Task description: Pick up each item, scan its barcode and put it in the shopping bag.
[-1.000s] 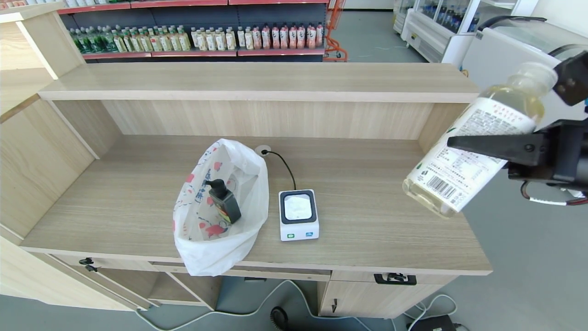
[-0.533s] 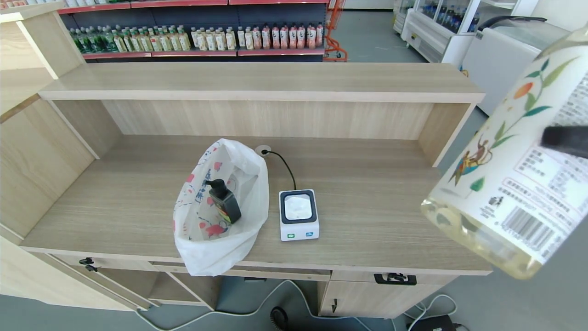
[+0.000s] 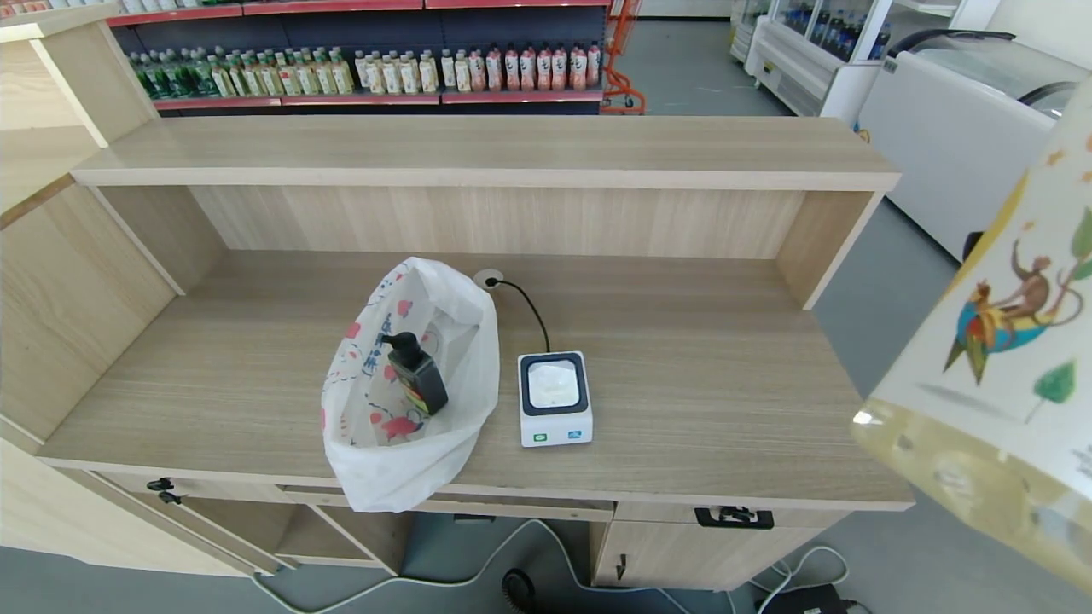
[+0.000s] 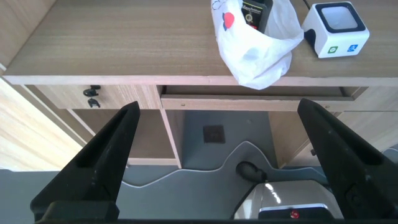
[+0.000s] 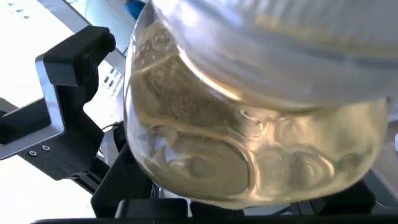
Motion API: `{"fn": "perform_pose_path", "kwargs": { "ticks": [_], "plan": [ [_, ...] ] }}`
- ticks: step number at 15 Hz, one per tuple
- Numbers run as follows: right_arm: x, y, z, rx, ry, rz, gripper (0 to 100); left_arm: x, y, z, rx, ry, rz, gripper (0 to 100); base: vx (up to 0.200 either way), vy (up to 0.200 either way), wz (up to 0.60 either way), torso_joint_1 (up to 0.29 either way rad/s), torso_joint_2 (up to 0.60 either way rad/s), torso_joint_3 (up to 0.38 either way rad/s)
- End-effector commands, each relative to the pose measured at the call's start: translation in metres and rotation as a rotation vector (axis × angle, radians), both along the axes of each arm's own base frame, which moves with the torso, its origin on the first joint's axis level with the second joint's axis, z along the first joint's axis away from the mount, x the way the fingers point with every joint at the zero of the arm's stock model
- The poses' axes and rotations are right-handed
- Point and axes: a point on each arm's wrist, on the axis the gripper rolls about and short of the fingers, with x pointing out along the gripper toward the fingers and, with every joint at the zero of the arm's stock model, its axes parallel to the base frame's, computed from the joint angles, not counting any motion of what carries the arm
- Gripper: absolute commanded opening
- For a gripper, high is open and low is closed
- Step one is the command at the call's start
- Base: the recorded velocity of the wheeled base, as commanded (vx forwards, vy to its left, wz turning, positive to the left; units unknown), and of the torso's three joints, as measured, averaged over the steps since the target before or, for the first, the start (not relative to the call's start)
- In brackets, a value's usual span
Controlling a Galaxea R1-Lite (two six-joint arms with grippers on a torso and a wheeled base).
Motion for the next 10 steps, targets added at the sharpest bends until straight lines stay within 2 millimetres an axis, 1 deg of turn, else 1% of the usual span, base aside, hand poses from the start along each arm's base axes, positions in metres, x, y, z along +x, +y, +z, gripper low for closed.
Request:
{"fn": "perform_pose_path", "kwargs": {
  "ticks": [1,3,10],
  "plan": [
    [-0.007,-0.001,0.006,-0.003,0.008,0.016,0,0.000,0.000,0.000,0.000,0.000,0.000,100,0.000,0.000,0.00,0.000,0.00,0.000],
    [-0.018,-0.002,0.013,-0.019,0.038,0.046,0,0.000,0.000,0.000,0.000,0.000,0.000,100,0.000,0.000,0.00,0.000,0.00,0.000],
    [-0.021,-0.004,0.013,-0.021,0.041,0.048,0,0.000,0.000,0.000,0.000,0.000,0.000,100,0.000,0.000,0.00,0.000,0.00,0.000]
  ]
}}
